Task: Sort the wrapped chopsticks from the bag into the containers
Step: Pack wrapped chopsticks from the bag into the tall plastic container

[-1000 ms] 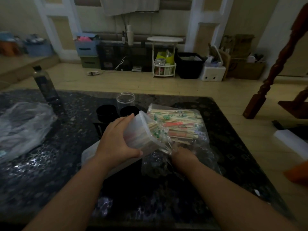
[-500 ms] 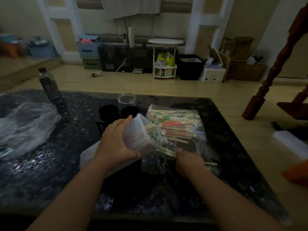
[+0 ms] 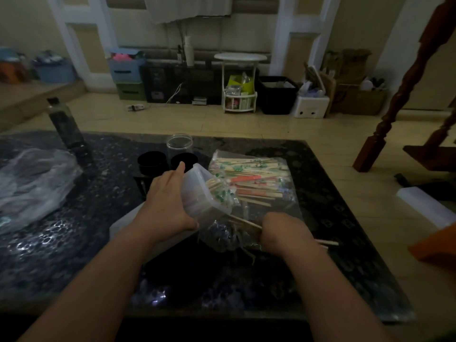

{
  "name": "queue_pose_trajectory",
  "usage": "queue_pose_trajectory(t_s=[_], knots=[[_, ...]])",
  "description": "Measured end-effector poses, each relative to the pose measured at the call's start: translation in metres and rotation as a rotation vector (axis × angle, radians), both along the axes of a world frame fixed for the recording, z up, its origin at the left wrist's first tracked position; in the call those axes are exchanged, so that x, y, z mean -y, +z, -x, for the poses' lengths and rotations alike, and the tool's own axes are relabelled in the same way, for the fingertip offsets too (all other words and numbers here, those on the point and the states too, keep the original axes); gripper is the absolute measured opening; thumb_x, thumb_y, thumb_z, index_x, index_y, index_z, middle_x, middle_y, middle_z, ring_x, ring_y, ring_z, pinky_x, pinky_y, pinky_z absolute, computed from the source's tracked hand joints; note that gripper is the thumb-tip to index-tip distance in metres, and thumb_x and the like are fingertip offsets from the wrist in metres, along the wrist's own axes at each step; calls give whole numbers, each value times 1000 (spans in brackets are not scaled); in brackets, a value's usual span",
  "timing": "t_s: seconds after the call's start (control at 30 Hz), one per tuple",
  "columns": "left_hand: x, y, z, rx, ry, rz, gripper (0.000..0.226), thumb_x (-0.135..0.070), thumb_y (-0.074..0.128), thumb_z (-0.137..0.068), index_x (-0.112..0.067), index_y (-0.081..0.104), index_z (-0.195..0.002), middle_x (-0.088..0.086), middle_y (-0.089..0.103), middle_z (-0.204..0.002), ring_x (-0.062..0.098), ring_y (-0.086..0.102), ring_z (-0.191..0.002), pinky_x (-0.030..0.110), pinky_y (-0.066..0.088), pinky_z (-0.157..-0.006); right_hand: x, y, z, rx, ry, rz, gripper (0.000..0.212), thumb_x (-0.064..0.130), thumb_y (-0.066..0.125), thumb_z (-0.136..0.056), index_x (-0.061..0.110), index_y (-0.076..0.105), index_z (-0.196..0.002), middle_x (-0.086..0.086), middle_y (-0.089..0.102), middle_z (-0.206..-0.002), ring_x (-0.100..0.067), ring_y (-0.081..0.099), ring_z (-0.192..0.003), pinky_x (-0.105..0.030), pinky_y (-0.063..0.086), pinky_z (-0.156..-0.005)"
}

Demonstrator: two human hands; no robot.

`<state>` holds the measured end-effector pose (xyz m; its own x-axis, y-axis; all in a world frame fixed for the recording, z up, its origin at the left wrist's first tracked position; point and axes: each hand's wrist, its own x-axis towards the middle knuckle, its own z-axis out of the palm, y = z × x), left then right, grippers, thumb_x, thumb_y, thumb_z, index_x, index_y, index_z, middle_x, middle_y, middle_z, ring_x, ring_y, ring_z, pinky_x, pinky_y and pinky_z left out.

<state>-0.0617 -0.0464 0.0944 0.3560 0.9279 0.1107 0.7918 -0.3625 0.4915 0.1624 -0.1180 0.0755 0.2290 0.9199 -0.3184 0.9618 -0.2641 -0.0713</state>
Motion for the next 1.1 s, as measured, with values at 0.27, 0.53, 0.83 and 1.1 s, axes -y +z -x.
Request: queue_pose_trajectory(t_s=[0.27, 0.53, 0.83, 1.1], knots=[[-5, 2, 8, 23, 22, -35, 123, -24, 88, -58, -21, 12, -155, -2, 23, -150, 21, 31, -133, 34, 37, -96, -2, 20, -17, 35, -26, 1, 51, 74, 66, -73, 24, 66, -85, 4, 64, -84, -17, 62, -80, -33, 54, -77], [-5, 6, 18, 74, 48, -57, 125, -22, 91, -56, -20, 15, -155, -1, 25, -150, 20, 29, -135, 36, 36, -99, -1, 27, -22, 131, 20, -52, 50, 75, 59, -78, 24, 60, -80, 6, 55, -76, -18, 57, -77, -31, 46, -68], [-6, 2, 20, 86, 91, -47, 127, -18, 91, -52, -21, 18, -155, 1, 27, -149, 24, 31, -134, 39, 38, -98, -9, 14, -20, 52, -5, -70, 50, 73, 54, -84, 24, 65, -88, 1, 61, -82, -18, 60, -77, -31, 51, -72], [-10, -2, 21, 114, 71, -44, 125, -23, 88, -47, -22, 23, -154, 0, 30, -147, 22, 31, -133, 34, 34, -93, -11, 19, -9, 138, 11, -181, 46, 67, 54, -87, 21, 59, -84, 4, 48, -73, -20, 54, -72, -30, 43, -65]])
